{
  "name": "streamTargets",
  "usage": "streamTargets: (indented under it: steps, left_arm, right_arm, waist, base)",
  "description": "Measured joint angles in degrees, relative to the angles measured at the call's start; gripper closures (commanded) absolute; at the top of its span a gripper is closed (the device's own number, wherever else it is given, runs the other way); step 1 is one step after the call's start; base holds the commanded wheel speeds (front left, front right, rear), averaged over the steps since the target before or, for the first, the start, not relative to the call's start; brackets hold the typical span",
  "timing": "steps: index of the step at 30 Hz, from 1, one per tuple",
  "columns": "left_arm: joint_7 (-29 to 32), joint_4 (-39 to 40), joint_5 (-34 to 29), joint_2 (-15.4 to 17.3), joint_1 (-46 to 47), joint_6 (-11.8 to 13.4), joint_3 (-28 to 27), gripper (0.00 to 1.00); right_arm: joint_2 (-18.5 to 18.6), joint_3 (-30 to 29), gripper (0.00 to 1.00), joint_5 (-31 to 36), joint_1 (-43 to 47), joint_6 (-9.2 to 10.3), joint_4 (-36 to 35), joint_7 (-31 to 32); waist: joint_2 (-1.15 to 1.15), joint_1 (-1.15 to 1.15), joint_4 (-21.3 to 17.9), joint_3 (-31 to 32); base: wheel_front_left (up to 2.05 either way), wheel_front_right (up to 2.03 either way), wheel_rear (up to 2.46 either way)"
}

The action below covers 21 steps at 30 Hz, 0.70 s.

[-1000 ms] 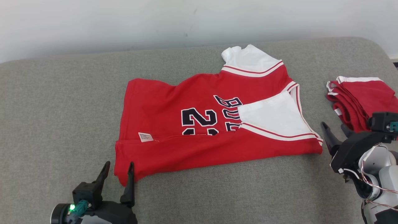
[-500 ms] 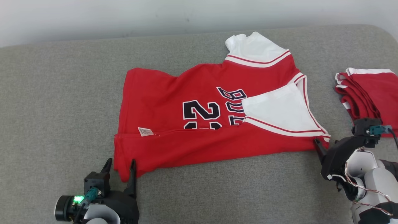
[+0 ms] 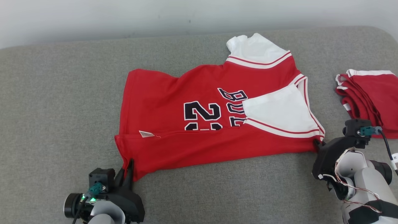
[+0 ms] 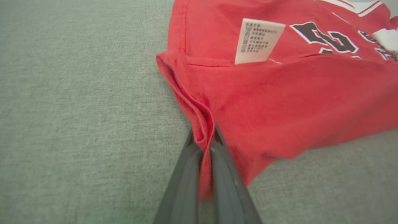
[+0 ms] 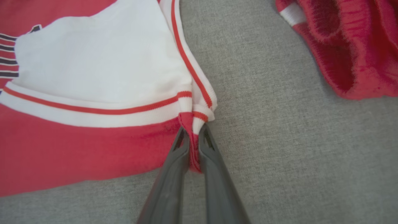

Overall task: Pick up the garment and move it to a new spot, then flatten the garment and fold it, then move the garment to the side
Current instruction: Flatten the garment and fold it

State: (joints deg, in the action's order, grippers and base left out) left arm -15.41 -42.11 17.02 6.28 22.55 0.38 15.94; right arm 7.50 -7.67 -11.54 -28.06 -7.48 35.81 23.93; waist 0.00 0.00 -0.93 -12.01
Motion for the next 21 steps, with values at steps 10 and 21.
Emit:
streamTargets:
  steps: [10,21]
  left_arm:
    - [0.3,4.1,2.9,-0.2,-7.3,-1.5,-2.5,1.00]
    - [1.8,9.8,3.1,1.3,-16.1,-1.3,-1.9,1.00]
  right_arm:
    - [-0.4,-1.5,1.00,-4.4,8.8,0.00,-8.0,-1.9]
    - [-2.1,-4.4,1.00,-5.9,24.0,-0.01,-23.2,5.2]
  waist:
    - [0.00,0.00,0.3,5.3]
    - [0.00,0.00,0.9,10.1]
  base:
    - [0.00,0.00,0.00]
    - [0.00,0.00,0.00]
